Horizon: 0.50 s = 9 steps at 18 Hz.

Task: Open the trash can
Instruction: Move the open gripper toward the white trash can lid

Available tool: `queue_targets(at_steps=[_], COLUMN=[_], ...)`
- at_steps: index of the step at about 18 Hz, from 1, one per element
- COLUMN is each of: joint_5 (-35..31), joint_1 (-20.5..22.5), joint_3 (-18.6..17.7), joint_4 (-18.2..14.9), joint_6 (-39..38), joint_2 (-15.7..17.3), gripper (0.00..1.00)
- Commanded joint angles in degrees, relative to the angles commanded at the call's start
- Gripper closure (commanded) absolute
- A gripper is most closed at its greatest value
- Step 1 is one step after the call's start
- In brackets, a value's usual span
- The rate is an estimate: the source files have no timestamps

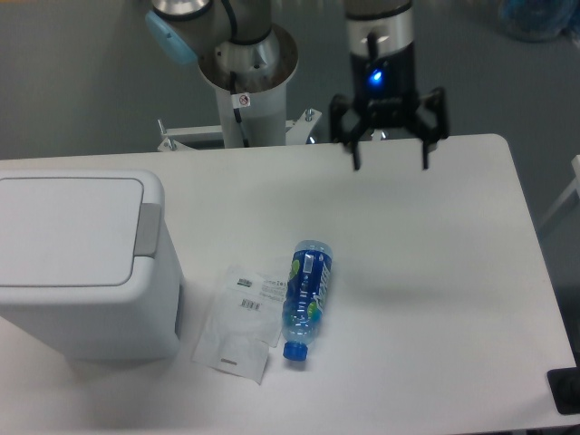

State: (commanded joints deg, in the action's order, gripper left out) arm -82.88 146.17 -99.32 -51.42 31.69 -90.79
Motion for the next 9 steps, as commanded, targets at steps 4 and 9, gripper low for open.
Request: queue_targets(at_steps=[4,9], joint_5=[0.26,5.79], joint_1=[-3.87,-6.24], joint_3=[2.81,4.58], joint_4=[1.66,2.9], joint_6=[-17.6,-29.05], joint_2=[-1.76,-2.38], gripper=[0.0,0.0])
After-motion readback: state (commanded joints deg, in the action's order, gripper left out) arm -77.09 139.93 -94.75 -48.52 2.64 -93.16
